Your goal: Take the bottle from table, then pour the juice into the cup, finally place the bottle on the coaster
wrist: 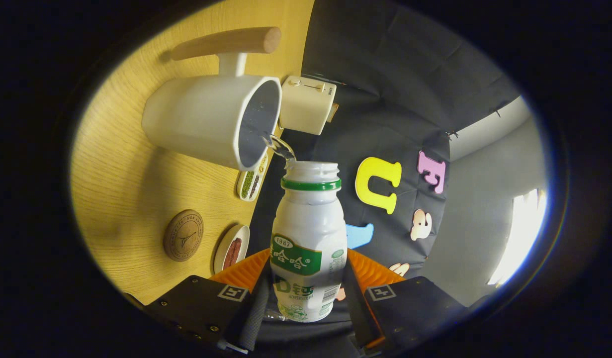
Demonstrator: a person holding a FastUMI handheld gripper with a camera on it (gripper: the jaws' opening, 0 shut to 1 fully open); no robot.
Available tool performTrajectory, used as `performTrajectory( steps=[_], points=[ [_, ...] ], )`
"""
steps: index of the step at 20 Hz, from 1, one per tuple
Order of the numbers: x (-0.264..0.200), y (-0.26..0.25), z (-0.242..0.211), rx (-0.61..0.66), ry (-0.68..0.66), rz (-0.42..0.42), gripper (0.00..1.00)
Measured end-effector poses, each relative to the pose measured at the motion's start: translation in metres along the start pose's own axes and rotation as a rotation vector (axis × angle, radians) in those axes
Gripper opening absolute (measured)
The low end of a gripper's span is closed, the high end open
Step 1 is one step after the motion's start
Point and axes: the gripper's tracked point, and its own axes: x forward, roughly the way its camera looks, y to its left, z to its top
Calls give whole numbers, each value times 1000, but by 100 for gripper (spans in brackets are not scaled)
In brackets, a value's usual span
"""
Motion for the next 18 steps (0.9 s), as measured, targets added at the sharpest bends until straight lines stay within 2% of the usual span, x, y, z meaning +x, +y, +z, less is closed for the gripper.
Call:
performTrajectory(
  steps=[18],
  points=[
    [2,-18,5,-97,-28,-57,72]
  ],
)
